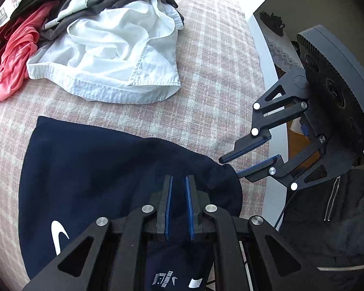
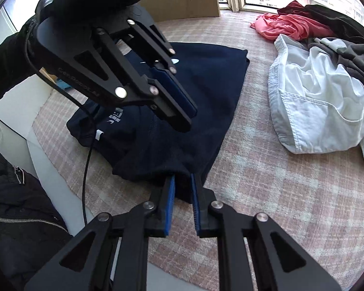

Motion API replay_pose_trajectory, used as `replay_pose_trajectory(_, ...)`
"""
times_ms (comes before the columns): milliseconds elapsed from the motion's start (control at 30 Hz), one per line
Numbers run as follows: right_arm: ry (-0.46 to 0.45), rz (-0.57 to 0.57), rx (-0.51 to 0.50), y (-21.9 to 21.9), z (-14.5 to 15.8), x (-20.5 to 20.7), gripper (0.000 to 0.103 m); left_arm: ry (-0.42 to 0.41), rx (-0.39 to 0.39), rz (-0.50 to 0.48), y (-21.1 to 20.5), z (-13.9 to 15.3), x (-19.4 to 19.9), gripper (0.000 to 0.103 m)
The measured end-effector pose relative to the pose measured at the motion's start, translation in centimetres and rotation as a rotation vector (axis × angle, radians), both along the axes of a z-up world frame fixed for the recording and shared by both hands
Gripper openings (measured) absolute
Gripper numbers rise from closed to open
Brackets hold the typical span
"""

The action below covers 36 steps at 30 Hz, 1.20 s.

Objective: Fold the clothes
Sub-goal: 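Grasp the folded navy sweatshirt edge with both grippers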

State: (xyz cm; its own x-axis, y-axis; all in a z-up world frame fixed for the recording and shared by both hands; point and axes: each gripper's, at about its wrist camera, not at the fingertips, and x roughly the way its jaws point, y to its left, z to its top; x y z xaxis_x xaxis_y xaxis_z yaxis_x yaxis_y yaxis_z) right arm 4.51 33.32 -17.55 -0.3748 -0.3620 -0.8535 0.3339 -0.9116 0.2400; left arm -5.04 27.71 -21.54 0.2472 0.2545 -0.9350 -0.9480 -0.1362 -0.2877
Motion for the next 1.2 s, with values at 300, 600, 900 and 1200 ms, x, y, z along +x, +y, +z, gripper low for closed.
replay_pose_trajectory(300, -0.064, -0.121, 0.023, 1.1, -0.6, 1.1, 0.005, -0.017, -0.037, 0.037, 0.4, -2.3, -0.7, 0.020)
replay_pose_trajectory(600, -0.055, -0.297, -0.007, 3.6, 1.1, 2.2, 0.005, -0.040, 0.100, 0.033, -0.9, 0.4, 1.3, 0.020)
replay_pose_trajectory(900, -0.043, -0.342, -0.183, 4.3, 1.0, -3.1, 0.018, -0.187, 0.172, 0.136, -4.5, -0.3, 5.8, 0.023)
replay_pose_trajectory(1200, -0.166, -0.242, -0.103, 1.6, 1.2, -5.9, 0.035, -0.080, 0.156, 0.895, -25.4, 1.8, -1.5, 0.036)
